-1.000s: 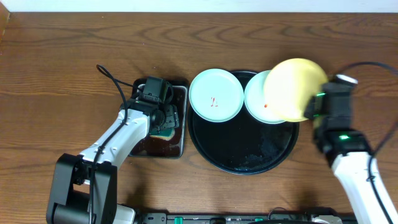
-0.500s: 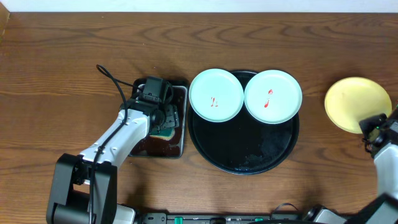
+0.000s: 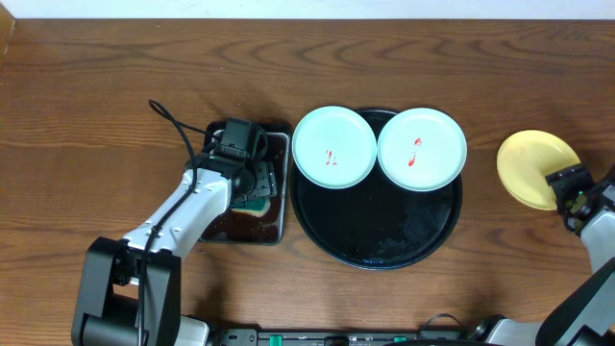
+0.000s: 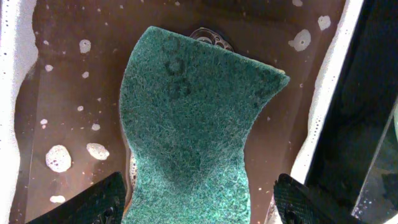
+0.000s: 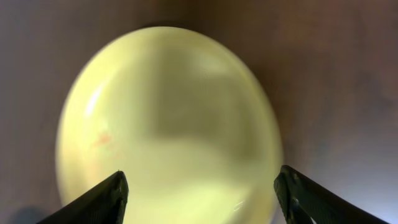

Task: Clean dirty plates on tray and stack at the side
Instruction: 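Grasp the right pale green plate and drag it toward the tray edge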

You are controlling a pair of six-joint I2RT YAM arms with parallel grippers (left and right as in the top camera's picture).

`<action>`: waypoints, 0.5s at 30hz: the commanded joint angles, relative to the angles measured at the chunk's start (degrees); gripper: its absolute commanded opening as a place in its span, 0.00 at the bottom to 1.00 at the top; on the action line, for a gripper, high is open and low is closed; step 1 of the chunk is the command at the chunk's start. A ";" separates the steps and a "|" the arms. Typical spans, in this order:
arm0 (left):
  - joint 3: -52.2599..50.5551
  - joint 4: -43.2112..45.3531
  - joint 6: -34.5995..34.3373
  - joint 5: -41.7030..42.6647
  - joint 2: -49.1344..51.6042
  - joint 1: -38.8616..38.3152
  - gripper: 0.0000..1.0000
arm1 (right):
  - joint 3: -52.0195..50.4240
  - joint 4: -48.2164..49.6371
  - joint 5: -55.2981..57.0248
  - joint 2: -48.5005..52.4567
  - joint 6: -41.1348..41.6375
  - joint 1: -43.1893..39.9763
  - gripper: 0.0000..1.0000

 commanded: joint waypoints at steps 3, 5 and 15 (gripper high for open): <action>-0.85 -0.09 -0.07 -0.68 0.52 0.15 0.77 | 0.79 3.19 -15.61 -2.47 -10.75 2.58 0.70; -0.85 -0.09 -0.09 -0.68 0.52 0.15 0.77 | 0.79 3.34 -18.60 -2.40 -14.80 4.94 0.69; -0.85 -0.11 -0.09 -0.68 0.52 0.15 0.77 | 0.79 1.66 -15.13 -0.28 -30.91 20.46 0.68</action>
